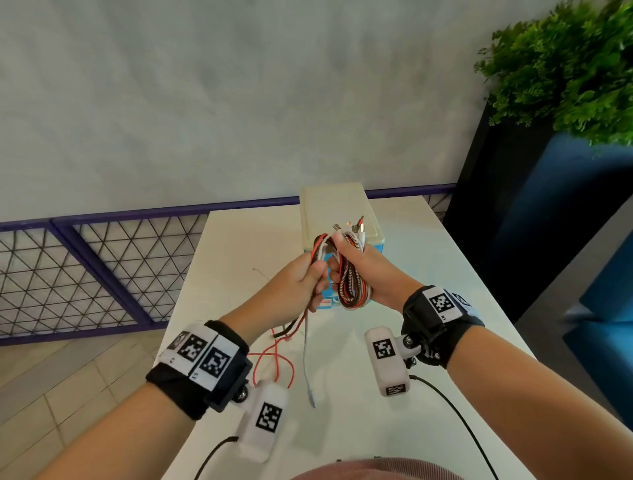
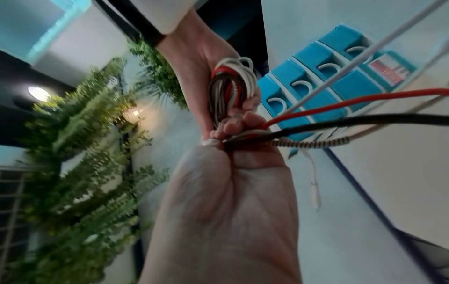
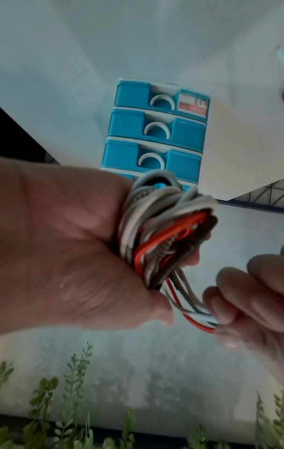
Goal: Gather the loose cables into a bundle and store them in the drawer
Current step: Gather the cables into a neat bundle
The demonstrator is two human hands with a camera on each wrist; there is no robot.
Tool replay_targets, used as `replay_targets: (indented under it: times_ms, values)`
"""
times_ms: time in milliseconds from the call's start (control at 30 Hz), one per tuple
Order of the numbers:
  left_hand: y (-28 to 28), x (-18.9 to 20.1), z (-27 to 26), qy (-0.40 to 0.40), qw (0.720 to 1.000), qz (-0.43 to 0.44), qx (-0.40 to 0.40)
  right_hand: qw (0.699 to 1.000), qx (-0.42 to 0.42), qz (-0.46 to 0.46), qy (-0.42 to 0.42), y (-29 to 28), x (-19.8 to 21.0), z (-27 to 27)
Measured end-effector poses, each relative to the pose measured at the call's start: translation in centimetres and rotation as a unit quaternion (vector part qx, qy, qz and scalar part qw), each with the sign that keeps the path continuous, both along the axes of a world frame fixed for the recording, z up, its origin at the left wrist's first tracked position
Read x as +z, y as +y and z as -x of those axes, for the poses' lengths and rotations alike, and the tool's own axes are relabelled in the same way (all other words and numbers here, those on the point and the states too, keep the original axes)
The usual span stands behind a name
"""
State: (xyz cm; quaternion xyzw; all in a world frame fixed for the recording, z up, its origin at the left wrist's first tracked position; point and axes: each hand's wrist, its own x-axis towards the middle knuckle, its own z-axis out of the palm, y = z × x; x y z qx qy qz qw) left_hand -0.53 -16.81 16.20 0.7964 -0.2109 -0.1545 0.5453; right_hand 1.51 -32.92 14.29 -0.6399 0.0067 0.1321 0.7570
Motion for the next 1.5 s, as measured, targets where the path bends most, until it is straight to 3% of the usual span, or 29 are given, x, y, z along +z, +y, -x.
replay_targets:
  times_ms: [200, 333, 467, 533, 600, 700, 900, 1067, 1133, 1367, 1500]
  values:
    - [-1.7, -0.5, 0.0, -0.054, 0.993, -0.102, 0.004, 0.999, -0.004, 0.019, 0.034, 0.7, -0.1, 0.0]
    - [-1.9, -0.8, -0.9, -0.107, 0.969, -0.223, -0.014, 0.998, 0.009, 0.035, 0.045, 1.1, -0.2, 0.1]
    - [-3.0, -1.5, -1.5, -0.076, 0.956, -0.285, -0.008, 0.997, 0.039, 0.011, 0.063, 1.4, -0.3, 0.7]
    - [-2.8, -1.4, -1.3, -0.096, 0.947, -0.306, -0.028, 0.995, 0.043, -0.01, 0.088, 1.5, -0.6, 1.0]
    - [-2.4, -1.1, -0.7, -0.134, 0.933, -0.329, -0.053, 0.994, 0.023, -0.016, 0.107, 1.6, -0.9, 1.2]
    - [-2.4, -0.5, -0.2, -0.123, 0.922, -0.36, -0.071, 0.995, -0.027, 0.041, 0.083, 2.0, -1.3, 1.2]
    - [-1.2, 0.8, -0.1, 0.006, 0.934, -0.334, -0.13, 0.989, -0.075, 0.124, -0.004, 1.2, -1.0, 0.0]
    - [-1.0, 0.3, 0.8, 0.111, 0.955, -0.227, -0.153, 0.987, -0.141, 0.079, -0.013, 0.4, 0.3, -1.2]
    - [-1.1, -0.7, 1.4, 0.145, 0.961, -0.182, -0.15, 0.985, -0.168, 0.017, -0.019, 0.6, 0.7, -1.6]
    - [-1.4, -4.0, 1.7, -0.012, 0.978, -0.185, -0.101, 0.966, -0.153, -0.198, 0.063, 1.0, 0.8, -1.3]
    - [-1.5, -4.8, 2.0, 0.008, 0.984, -0.138, -0.114, 0.951, -0.168, -0.243, 0.087, 1.2, 0.6, -1.0]
